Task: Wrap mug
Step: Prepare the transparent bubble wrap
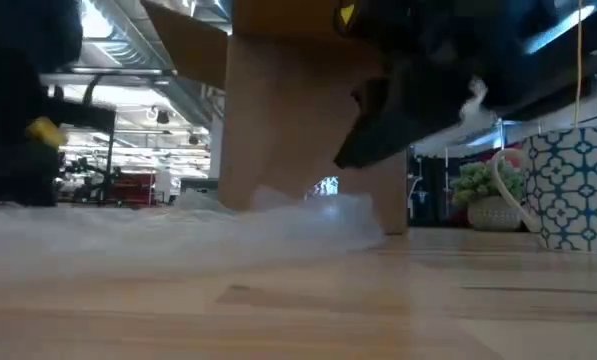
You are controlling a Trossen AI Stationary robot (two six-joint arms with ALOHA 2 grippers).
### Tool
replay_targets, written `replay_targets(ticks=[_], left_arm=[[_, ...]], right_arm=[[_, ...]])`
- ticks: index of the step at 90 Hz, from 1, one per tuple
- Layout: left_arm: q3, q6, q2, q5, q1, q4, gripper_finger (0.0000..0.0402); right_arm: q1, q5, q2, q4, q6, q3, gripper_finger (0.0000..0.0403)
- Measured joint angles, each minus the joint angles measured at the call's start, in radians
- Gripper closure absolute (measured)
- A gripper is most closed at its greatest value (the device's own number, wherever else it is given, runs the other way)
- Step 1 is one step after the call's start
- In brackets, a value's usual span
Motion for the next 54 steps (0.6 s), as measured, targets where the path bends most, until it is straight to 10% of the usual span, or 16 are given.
replay_targets(ticks=[35, 54], left_arm=[[-0.088, 0.006, -0.017, -0.015, -0.071, 0.317, 0.0313], [-0.177, -0.093, 0.015, -0.045, -0.067, 0.322, 0.0314]], right_arm=[[-0.063, -0.147, 0.153, 0.015, -0.091, 0.003, 0.0248], [-0.063, -0.297, 0.136, -0.188, 0.064, 0.008, 0.0342]])
